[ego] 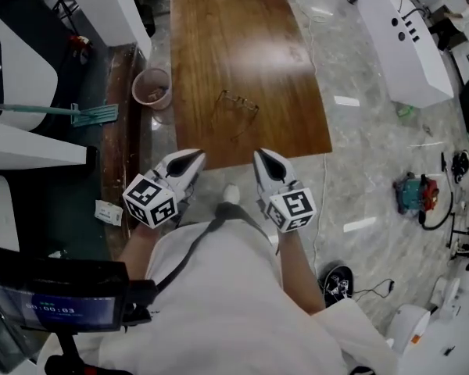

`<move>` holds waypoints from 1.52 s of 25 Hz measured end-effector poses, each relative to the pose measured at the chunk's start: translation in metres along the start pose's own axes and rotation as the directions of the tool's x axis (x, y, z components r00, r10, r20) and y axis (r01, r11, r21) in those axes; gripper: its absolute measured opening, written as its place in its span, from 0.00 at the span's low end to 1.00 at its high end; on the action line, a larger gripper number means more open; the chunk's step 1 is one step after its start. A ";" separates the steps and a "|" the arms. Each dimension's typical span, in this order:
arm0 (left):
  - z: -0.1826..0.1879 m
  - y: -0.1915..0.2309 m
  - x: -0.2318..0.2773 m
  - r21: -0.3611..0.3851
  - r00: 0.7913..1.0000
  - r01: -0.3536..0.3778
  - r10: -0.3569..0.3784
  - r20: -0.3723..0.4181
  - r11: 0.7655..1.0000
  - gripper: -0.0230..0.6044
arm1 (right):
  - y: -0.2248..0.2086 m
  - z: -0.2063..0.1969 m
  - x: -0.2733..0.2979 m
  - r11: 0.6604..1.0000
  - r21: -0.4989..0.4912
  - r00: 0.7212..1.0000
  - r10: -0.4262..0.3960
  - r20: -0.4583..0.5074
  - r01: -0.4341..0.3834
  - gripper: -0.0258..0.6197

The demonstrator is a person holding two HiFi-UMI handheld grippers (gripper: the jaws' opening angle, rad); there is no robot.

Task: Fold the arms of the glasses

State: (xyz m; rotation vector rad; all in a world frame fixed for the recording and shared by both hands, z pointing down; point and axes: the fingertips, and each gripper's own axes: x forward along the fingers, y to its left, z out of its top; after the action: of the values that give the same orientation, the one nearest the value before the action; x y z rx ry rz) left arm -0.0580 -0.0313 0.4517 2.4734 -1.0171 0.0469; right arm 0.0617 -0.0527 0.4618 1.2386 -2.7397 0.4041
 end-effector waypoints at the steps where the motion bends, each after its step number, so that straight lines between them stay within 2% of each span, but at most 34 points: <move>1: 0.002 0.002 0.009 -0.006 1.000 -0.013 0.013 0.000 1.000 0.04 | -0.009 0.001 0.005 1.000 -0.002 1.000 0.017 -0.011 -0.017 0.05; 11: 0.017 0.020 0.093 -0.024 0.994 -0.107 0.107 -0.002 0.994 0.04 | -0.088 -0.006 0.051 0.985 -0.050 0.981 0.158 -0.114 -0.165 0.05; 19: 0.027 0.031 0.118 -0.026 0.988 -0.154 0.154 0.010 0.988 0.04 | -0.111 -0.010 0.076 0.973 -0.069 0.967 0.209 -0.142 -0.221 0.05; 25: 0.024 0.047 0.118 -0.036 0.987 -0.162 0.161 -0.004 0.986 0.04 | -0.115 -0.019 0.104 0.968 -0.096 0.962 0.212 -0.174 -0.231 0.05; 31: 0.026 0.063 0.116 -0.052 0.991 -0.136 0.135 -0.021 0.989 0.04 | -0.120 -0.026 0.134 0.963 -0.153 0.954 0.182 -0.239 -0.222 0.06; 34: 0.023 0.078 0.113 -0.047 0.992 -0.120 0.118 -0.044 0.992 0.04 | -0.123 -0.040 0.156 0.952 -0.209 0.941 0.154 -0.301 -0.223 0.08; 38: 0.014 0.097 0.112 -0.042 0.992 -0.099 0.095 -0.080 0.994 0.04 | -0.136 -0.069 0.180 0.930 -0.293 0.910 0.090 -0.405 -0.222 0.12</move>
State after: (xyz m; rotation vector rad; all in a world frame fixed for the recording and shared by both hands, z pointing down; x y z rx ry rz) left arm -0.0440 -0.1711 0.5006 2.3605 -1.0919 0.1486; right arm 0.0441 -0.2490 0.5917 0.7590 -2.4399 0.1614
